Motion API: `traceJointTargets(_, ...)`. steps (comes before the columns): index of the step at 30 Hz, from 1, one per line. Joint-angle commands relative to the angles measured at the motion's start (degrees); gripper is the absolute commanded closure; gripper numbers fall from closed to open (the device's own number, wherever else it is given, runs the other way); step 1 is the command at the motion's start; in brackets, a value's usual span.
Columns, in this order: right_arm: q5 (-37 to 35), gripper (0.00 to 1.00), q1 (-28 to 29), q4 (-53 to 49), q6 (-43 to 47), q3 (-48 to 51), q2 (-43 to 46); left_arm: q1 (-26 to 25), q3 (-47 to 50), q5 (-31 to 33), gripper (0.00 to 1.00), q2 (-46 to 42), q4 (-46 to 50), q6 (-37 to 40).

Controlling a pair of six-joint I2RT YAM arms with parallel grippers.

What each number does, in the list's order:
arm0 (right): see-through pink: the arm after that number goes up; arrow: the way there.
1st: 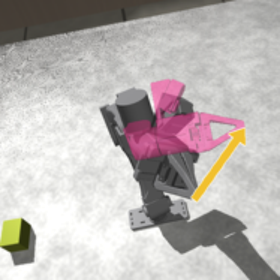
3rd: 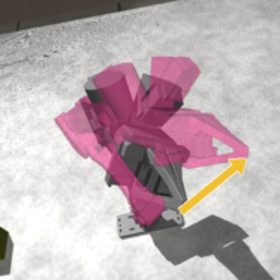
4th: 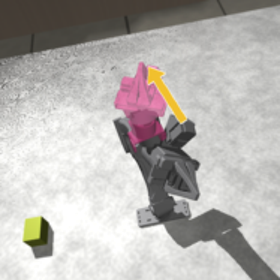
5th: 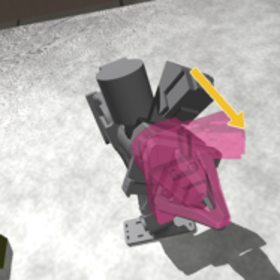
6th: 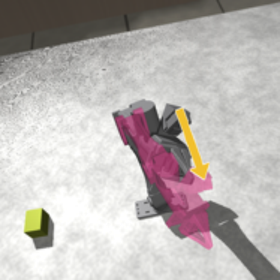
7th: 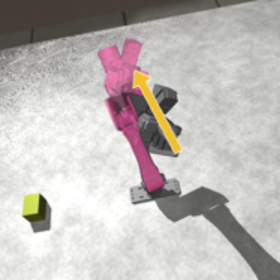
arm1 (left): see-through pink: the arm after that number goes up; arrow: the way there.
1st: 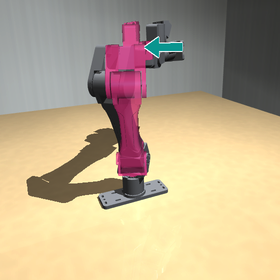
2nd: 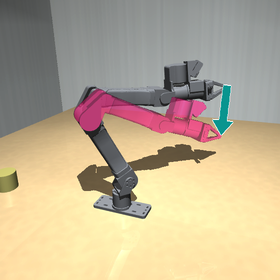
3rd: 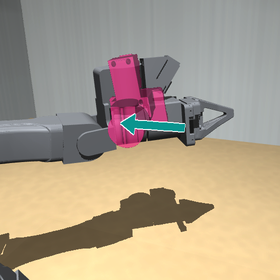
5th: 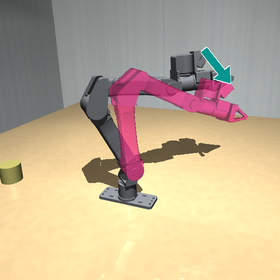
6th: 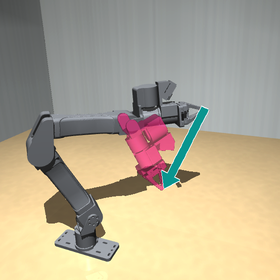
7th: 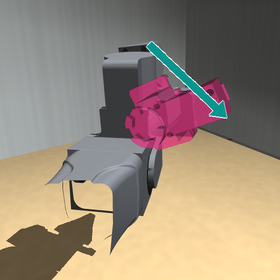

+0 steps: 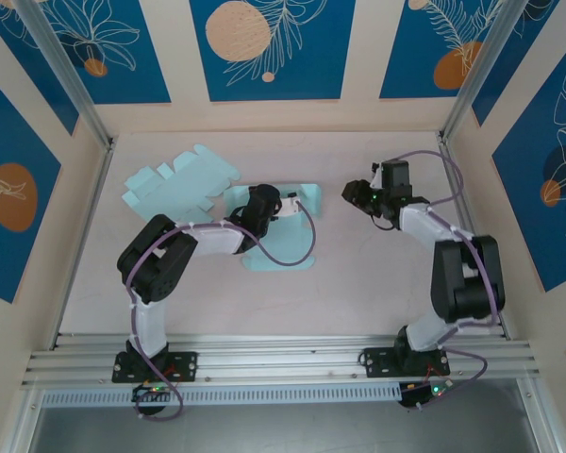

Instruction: Fold the paper box

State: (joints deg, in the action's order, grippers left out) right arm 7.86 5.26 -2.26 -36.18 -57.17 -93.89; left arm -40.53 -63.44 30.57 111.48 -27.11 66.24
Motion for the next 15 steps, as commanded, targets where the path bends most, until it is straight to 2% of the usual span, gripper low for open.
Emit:
traceJointTargets(1, 9.3, 0.64, -1.0, 0.8, -0.4, -6.1, -8.2, -0.4, 0.3, 0.8, 1.00, 1.2, -1.7, 1.5)
traceJointTargets(9, 15.2, 0.65, 0.7, 2.3, -1.0, -17.2, -23.7, -0.5, 0.8, 0.7, 1.00, 0.7, -2.0, 1.9)
traceJointTargets(15, 16.9, 0.65, 3.6, 2.3, 0.5, -20.0, -27.5, -0.5, 0.9, 1.0, 1.00, 0.3, -2.0, 2.0)
